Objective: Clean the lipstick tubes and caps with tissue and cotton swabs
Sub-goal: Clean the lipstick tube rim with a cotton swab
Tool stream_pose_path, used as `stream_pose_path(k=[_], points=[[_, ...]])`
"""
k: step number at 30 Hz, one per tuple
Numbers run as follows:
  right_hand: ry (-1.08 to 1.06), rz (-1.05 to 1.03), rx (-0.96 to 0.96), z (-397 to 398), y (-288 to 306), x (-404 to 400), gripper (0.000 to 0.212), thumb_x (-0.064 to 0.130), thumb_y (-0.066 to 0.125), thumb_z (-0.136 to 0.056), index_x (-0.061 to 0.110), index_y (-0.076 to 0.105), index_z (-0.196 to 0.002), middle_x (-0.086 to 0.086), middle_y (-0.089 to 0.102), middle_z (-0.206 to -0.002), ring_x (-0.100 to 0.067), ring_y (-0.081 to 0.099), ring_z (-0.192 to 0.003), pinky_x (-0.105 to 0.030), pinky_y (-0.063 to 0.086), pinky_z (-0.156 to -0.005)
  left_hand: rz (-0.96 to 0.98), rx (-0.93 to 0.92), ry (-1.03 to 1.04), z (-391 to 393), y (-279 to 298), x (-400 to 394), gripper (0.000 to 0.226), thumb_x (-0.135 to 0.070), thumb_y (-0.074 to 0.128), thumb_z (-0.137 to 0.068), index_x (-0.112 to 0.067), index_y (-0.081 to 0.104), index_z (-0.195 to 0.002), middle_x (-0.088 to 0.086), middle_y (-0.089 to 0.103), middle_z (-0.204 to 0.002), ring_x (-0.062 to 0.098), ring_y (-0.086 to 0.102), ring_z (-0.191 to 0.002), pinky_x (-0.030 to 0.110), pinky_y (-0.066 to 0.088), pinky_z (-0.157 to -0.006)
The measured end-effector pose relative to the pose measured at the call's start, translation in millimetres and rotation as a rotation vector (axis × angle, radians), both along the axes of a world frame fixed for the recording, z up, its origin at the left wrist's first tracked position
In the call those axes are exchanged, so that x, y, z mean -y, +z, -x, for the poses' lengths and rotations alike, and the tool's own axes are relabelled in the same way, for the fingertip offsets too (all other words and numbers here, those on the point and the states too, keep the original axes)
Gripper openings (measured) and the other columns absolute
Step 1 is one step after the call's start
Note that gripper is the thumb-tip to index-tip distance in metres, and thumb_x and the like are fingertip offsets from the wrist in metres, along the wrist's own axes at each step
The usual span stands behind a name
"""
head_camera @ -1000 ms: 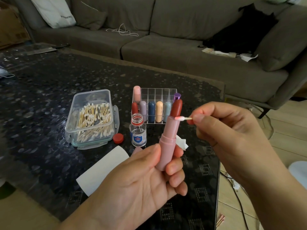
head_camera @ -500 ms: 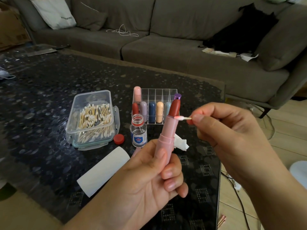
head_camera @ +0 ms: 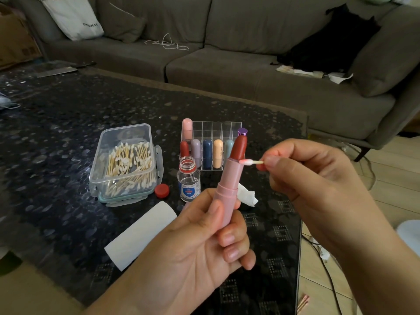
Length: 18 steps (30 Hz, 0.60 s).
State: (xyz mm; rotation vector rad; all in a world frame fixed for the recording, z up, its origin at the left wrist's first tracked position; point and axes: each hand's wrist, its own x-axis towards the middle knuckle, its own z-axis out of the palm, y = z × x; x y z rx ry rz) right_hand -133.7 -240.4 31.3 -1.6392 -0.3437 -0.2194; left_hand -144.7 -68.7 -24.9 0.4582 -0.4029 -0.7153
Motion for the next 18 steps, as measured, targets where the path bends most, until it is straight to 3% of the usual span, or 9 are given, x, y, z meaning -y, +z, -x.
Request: stream_pose_path(k=[6,11,18], points=[[-0.004,-0.017,-0.01,1.1,0.3,0.9,0.019,0.039,0.063,-0.068,0.022,0.071,-0.068,-0.003,0.044,-0.056,-0.019,0.033,-0.056,-0.036,0.026,-0.054,-0.001,-0.029,-0.025,-0.2,1.3,-1.5,0.023,-0.017,0.04,-0.103,-0.004,0.054,-0.115,0.01,0.053,-0.088,0.02,0.053,-0.08,0.04,0.046,-0.081],[0.006,0.01,0.018,1.8,2.4,-1.6,0.018,0.039,0.063,-0.07,0.023,0.072,-0.069,0.004,0.046,-0.054,-0.013,0.036,-0.055,-0.023,0.032,-0.051,0.006,-0.059,-0.022,-1.2,1.2,-0.6,0.031,-0.016,0.033,-0.105,0.004,0.05,-0.119,0.015,0.054,-0.094,0.023,0.054,-0.085,0.042,0.045,-0.084],[-0.006,0.02,0.011,-0.4,1.7,1.0,0.018,0.04,0.062,-0.069,0.025,0.072,-0.067,0.009,0.047,-0.051,-0.004,0.037,-0.051,-0.016,0.031,-0.05,-0.004,-0.074,-0.044,-0.8,3.1,-0.4,0.032,-0.021,0.033,-0.104,0.003,0.051,-0.115,0.011,0.05,-0.089,0.02,0.05,-0.079,0.039,0.043,-0.082]])
